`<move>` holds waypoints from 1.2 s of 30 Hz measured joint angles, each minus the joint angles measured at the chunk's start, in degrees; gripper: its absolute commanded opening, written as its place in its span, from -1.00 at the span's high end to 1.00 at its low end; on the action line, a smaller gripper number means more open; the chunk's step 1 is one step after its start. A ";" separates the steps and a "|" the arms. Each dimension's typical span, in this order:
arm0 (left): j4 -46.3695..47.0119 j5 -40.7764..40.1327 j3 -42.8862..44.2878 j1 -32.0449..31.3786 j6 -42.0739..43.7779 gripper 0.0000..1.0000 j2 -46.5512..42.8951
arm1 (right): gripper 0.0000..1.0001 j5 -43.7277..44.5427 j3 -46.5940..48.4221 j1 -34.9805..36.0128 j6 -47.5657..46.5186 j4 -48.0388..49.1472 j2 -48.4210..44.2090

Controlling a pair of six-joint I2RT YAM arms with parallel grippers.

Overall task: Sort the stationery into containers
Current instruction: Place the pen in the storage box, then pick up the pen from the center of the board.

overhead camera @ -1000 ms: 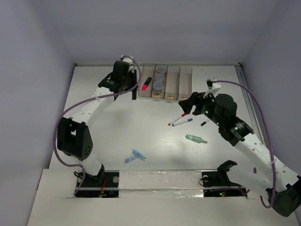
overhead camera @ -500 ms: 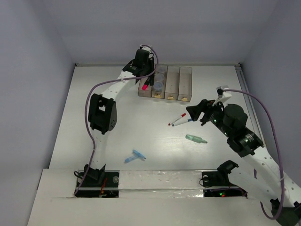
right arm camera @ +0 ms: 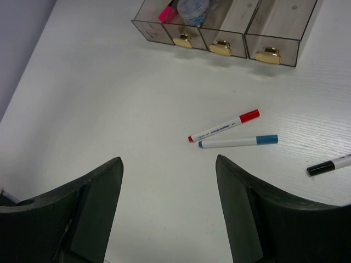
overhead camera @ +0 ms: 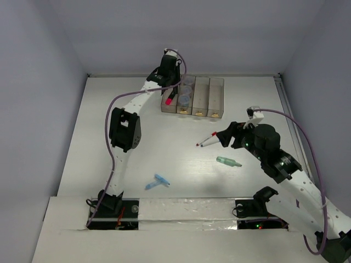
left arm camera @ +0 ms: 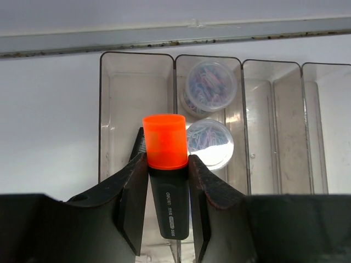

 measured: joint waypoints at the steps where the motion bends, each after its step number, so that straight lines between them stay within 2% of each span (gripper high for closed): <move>1: -0.15 -0.33 0.42 0.02 0.22 0.78 0.39 | -0.48 0.00 -0.13 0.00 0.02 0.00 0.00; 4: -0.22 -1.27 2.08 0.04 1.09 0.66 2.03 | -0.48 -0.02 -0.61 0.00 0.02 -0.48 0.00; 7: -0.31 -2.16 2.32 0.04 1.79 0.38 3.26 | -0.48 0.02 -0.61 0.00 0.17 -1.33 -0.07; 8: -0.31 -2.45 2.32 0.04 2.10 0.21 3.58 | -0.48 0.07 -0.61 0.00 0.20 -1.44 -0.07; 10: -0.57 -2.69 2.29 0.09 2.56 0.05 4.02 | -0.48 0.44 -0.61 0.00 0.42 -1.79 -0.04; 11: -0.66 -2.80 2.27 0.09 2.64 -0.17 4.11 | -0.48 0.81 -0.61 0.00 0.59 -2.05 -0.04; 14: -0.22 -3.02 1.81 0.09 2.95 -0.59 4.04 | -0.47 2.60 -0.61 0.00 1.20 -3.17 0.24; 16: 0.85 -3.04 -0.35 0.09 3.04 -0.61 2.93 | -0.39 4.07 -0.61 0.00 1.49 -3.76 1.20; 21: 2.82 -3.19 -10.25 -0.70 2.91 -0.64 -5.66 | 0.53 7.41 -1.01 0.00 2.99 -4.33 7.78; 23: 5.81 -3.48 -18.29 -1.81 2.45 -0.64 -13.51 | 0.47 7.96 -1.92 0.00 4.11 -4.13 10.78; 24: 6.58 -3.72 -22.64 -2.82 2.05 -0.64 -18.73 | 0.19 8.17 -2.38 0.00 4.50 -3.96 12.39; 25: 8.72 -3.85 -27.26 -4.02 1.55 -0.63 -24.17 | 0.01 8.28 -2.47 0.00 5.18 -3.91 14.21; 27: 14.08 -3.87 -36.94 -6.88 0.11 -0.61 -35.87 | -0.32 8.63 -2.47 0.00 5.90 -2.36 18.73; 28: 17.14 -3.85 -41.79 -8.70 -0.66 -0.61 -41.99 | -0.39 8.70 -2.45 0.00 6.19 -1.38 20.81; 32: 27.76 -3.80 -57.42 -16.24 -3.58 -0.58 -58.51 | -0.40 8.72 -2.01 0.00 7.78 1.97 30.21; 33: 29.38 -4.00 -61.11 -17.66 -4.42 -0.58 -61.16 | -0.31 8.76 -1.77 0.00 8.11 2.62 32.13; 36: 32.81 -5.03 -71.71 -20.68 -6.95 -0.56 -65.40 | -0.25 9.20 -0.57 0.00 9.49 4.04 37.77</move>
